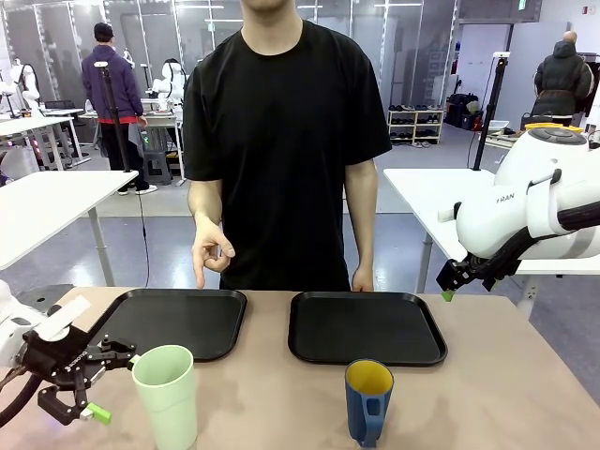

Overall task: Sort and store the cups by type.
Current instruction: Pick up the Reusable plastic cup.

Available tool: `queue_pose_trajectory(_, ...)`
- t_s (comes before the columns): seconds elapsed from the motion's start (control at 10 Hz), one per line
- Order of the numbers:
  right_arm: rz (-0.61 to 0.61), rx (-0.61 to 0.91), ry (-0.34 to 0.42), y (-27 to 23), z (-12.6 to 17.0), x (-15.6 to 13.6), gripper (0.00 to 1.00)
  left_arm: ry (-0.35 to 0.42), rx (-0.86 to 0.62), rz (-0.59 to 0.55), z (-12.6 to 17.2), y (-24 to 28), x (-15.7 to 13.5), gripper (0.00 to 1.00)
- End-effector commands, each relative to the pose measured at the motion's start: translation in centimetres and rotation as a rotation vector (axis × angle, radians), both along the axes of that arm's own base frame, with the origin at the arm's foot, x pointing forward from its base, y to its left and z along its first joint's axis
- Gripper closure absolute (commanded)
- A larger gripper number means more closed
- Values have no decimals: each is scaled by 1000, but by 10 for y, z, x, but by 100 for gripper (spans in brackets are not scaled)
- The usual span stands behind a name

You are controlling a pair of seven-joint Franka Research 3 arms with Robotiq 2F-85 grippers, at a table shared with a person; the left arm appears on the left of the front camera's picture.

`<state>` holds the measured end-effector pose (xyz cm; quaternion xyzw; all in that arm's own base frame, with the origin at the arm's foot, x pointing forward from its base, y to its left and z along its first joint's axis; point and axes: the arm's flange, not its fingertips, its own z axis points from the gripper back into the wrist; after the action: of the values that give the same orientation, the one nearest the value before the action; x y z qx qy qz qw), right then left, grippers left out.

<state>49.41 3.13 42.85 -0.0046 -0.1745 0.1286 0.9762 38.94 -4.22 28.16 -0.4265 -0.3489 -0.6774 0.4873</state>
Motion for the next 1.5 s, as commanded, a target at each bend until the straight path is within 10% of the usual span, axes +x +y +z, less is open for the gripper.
queue_pose_trajectory(0.0,-3,2,-7,-1,1,-1,0,3,-97,-27,-10,2,12,0)
queue_pose_trajectory(1.4,-3,2,-7,-1,1,-1,0,82,-91,-70,-19,-23,30,0)
